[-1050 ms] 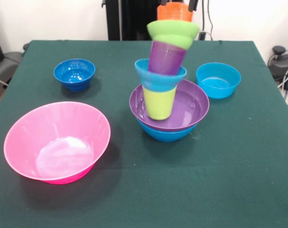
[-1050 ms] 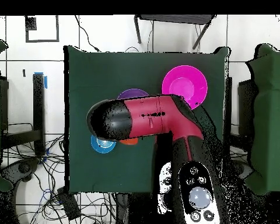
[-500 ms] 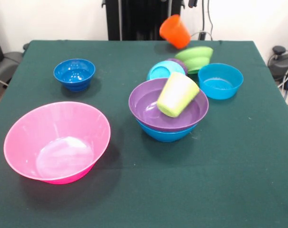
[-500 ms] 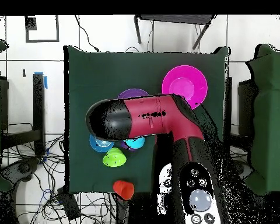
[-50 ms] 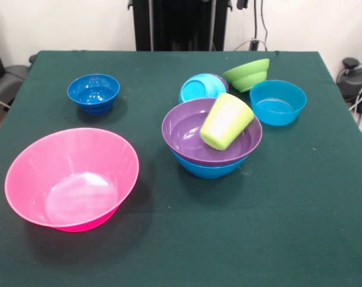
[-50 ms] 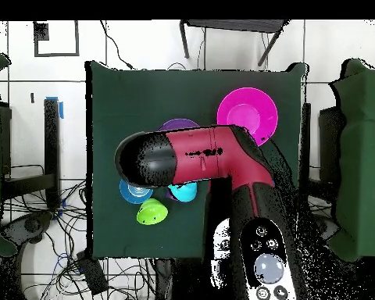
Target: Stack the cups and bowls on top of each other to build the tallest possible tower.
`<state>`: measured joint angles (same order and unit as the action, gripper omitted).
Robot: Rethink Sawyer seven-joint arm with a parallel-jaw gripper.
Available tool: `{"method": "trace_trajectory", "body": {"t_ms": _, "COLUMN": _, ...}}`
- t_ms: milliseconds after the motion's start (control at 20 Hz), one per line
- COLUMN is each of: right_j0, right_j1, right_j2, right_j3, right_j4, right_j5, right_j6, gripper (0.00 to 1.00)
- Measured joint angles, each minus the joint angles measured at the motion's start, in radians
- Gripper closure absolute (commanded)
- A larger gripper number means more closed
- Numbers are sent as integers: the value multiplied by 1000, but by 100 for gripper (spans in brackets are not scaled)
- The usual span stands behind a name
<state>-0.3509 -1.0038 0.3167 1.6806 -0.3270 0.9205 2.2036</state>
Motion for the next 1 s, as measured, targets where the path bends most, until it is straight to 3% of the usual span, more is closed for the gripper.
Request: {"method": "trace_trajectory", "body": {"t_ms": 1000, "right_j0": -6, "right_j1": -34, "right_j2": 0, "right_j3": 21, "right_j4": 0, "right_j5": -2, "right_j6": 0, "gripper": 0}}
